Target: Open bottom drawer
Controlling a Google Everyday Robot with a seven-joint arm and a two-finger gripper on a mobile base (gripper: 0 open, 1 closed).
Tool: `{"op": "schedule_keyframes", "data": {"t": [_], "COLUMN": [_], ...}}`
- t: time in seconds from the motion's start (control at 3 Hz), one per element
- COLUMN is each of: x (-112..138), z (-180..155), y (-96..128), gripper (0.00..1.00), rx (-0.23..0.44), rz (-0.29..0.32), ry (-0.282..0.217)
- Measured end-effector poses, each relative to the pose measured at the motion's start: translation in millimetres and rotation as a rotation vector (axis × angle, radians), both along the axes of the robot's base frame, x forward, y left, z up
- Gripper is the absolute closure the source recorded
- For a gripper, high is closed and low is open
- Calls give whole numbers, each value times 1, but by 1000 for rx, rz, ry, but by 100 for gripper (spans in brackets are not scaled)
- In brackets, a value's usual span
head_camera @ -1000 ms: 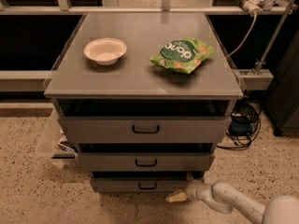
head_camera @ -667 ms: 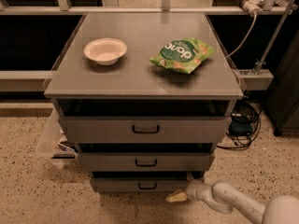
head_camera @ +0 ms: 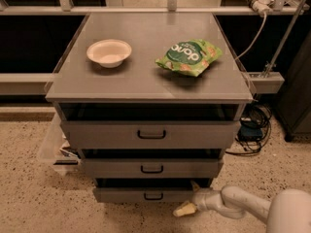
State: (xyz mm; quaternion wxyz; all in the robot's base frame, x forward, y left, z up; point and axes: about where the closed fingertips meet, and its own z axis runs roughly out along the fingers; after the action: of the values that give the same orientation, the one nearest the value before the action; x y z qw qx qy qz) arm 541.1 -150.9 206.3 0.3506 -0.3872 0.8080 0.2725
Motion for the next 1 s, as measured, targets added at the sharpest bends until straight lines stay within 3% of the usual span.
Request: {"op": "schedule_keyframes", "data": {"t": [0.33,0.67,1.0], "x": [-29,-29,-31], "z": [3,3,-7], "y": [-7,-7,-1], "gripper": [0,0,0], "rx": [-1,-1,-36], "rz": [35,35,83], "ry": [97,97,143]}}
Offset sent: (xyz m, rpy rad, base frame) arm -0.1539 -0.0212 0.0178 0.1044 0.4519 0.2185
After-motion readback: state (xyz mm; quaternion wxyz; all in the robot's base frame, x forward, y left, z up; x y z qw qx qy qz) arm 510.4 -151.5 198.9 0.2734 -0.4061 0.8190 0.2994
